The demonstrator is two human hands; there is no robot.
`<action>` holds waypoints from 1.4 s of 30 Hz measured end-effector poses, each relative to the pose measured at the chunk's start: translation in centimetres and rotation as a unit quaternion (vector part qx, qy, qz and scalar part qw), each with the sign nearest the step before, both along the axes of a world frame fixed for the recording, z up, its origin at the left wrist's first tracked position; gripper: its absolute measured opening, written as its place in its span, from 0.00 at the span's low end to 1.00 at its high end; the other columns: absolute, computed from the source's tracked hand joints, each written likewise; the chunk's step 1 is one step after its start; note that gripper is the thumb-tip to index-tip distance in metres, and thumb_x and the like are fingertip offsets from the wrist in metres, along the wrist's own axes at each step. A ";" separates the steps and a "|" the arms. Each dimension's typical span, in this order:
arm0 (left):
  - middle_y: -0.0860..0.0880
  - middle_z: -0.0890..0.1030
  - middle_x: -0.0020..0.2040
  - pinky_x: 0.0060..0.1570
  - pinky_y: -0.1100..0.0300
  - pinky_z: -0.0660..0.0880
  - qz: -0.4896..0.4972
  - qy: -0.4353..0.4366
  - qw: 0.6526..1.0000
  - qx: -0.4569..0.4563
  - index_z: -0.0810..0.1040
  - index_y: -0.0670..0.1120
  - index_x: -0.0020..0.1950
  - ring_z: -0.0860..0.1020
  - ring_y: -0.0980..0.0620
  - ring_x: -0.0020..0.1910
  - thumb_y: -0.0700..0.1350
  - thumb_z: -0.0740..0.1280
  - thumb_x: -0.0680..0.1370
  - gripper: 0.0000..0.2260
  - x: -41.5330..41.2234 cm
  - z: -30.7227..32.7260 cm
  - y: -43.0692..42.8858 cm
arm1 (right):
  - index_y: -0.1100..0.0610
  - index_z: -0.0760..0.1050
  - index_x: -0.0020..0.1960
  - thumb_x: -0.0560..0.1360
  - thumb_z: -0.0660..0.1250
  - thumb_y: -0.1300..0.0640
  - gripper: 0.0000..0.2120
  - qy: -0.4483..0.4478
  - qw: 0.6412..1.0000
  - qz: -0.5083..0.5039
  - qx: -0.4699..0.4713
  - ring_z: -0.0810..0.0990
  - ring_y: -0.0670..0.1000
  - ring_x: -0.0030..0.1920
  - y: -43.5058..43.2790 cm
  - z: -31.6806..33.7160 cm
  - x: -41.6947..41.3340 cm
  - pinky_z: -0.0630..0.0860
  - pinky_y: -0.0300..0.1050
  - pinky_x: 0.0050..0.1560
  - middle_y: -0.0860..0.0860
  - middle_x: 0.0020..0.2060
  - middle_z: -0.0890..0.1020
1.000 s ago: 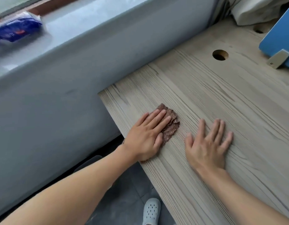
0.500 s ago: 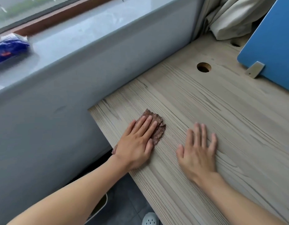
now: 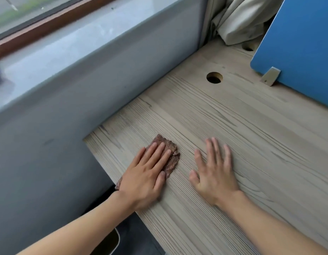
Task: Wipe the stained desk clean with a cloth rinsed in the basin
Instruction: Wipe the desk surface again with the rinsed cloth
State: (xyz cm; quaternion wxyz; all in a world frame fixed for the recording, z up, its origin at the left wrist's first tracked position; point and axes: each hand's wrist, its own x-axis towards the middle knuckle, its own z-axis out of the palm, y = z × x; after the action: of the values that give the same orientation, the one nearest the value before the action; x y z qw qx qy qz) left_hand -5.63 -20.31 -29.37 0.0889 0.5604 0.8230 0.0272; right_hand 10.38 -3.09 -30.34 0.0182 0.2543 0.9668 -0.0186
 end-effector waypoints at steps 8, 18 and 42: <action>0.53 0.45 0.82 0.79 0.49 0.45 0.047 0.014 0.999 -0.001 0.45 0.54 0.82 0.38 0.56 0.80 0.56 0.43 0.82 0.27 -3.0 0.0 2.4 | 0.60 0.69 0.70 0.74 0.55 0.42 0.31 -0.001 1.000 0.005 -0.007 0.60 0.68 0.76 0.1 -0.2 0.1 0.56 0.73 0.72 0.70 0.73 0.64; 0.54 0.45 0.82 0.78 0.48 0.47 0.017 0.002 1.000 0.005 0.45 0.56 0.82 0.39 0.57 0.80 0.56 0.45 0.83 0.26 -3.5 -0.1 3.1 | 0.55 0.64 0.77 0.78 0.47 0.40 0.32 0.019 0.989 -0.145 0.001 0.57 0.62 0.78 4.8 -1.2 -0.1 0.49 0.69 0.75 0.61 0.78 0.62; 0.53 0.48 0.82 0.78 0.48 0.48 -0.013 -0.001 1.000 0.008 0.49 0.54 0.82 0.42 0.56 0.80 0.55 0.47 0.82 0.27 -2.1 -0.2 6.9 | 0.53 0.64 0.78 0.77 0.51 0.40 0.32 0.029 0.989 -0.145 -0.012 0.57 0.61 0.79 4.8 -0.3 -0.2 0.51 0.70 0.74 0.60 0.78 0.62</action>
State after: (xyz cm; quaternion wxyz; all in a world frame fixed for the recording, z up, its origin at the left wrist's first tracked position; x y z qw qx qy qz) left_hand -7.72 -13.42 -29.57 0.0860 0.5717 0.8153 0.0331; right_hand 10.22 1.75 -30.63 -0.0094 0.3913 0.9193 -0.0404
